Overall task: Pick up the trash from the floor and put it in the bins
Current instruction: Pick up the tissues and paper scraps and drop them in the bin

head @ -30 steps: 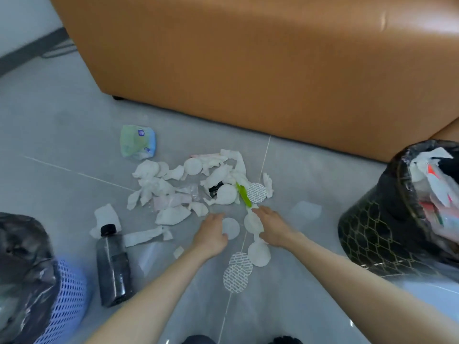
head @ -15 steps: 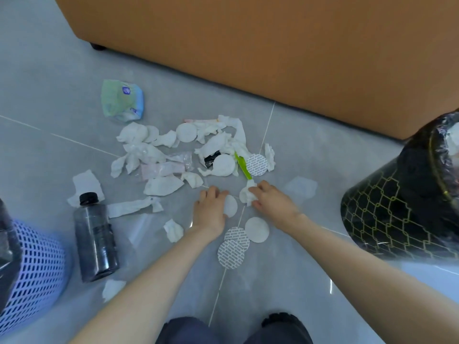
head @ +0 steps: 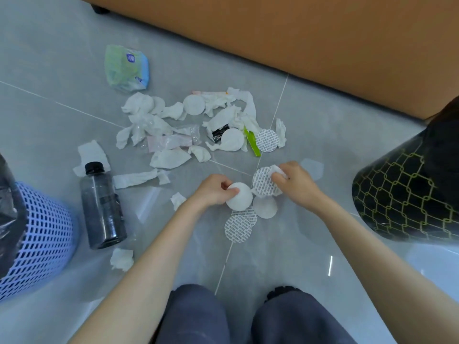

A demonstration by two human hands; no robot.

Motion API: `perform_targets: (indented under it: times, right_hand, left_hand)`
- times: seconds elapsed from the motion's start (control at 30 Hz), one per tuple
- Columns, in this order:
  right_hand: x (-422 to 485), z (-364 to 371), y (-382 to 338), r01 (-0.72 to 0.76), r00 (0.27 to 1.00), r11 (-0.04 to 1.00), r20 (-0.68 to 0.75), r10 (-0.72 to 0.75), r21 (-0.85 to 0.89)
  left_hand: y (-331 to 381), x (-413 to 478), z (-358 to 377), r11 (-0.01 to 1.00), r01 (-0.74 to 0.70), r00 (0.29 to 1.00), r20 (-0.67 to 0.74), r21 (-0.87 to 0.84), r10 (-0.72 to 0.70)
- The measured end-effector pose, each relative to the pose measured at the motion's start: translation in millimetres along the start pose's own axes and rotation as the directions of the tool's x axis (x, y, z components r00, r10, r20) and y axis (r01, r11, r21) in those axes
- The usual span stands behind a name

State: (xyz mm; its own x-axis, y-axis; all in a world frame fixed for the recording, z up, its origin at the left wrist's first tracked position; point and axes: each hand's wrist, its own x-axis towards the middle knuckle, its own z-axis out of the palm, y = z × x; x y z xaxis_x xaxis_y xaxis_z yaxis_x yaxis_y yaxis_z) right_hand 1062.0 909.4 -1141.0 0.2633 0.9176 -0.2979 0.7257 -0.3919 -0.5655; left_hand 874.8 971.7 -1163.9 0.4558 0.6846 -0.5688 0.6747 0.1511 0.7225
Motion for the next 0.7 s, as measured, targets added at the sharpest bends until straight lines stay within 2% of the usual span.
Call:
perform_targets:
  times: [0.1,0.17,0.27,0.33,0.47,0.6,0.7]
  right_hand:
    - [-12.1,9.8,10.7,-0.019,0.973,0.984,0.221,0.058,-0.177]
    - [-19.7,19.7,20.8,-0.007,0.955,0.976,0.289,0.071,-0.218]
    - [-28.3,27.1,27.9,0.018,0.963,0.981,0.267,0.035,-0.195]
    - [-29.2,30.2,28.4,0.034,0.971,0.983,0.238,0.010,-0.181]
    - [-29.9,36.7,22.6,0.043,0.990,0.987,0.141,-0.021,-0.155]
    - [-28.8,39.7,20.8,-0.002,0.996,0.993,0.090,0.012,-0.117]
    - [-24.1,40.2,20.7,-0.039,0.988,0.984,0.139,0.064,-0.174]
  left_hand:
    - [-6.2,-10.1,6.8,0.987,0.005,0.989,0.142,0.158,-0.028]
    - [-10.5,-15.9,14.3,0.963,-0.013,0.983,0.178,0.270,-0.036]
    - [-16.8,-22.0,27.2,0.921,-0.082,0.993,0.115,0.381,0.041]
    - [-19.4,-26.3,34.6,0.912,-0.117,0.993,0.057,0.394,0.103]
    - [-21.6,-31.3,42.6,0.898,-0.162,0.986,0.030,0.408,0.164]
    - [-22.6,-33.1,45.2,0.908,-0.154,0.984,-0.024,0.391,0.178]
    - [-20.8,-32.7,45.5,0.913,-0.120,0.989,-0.031,0.389,0.143]
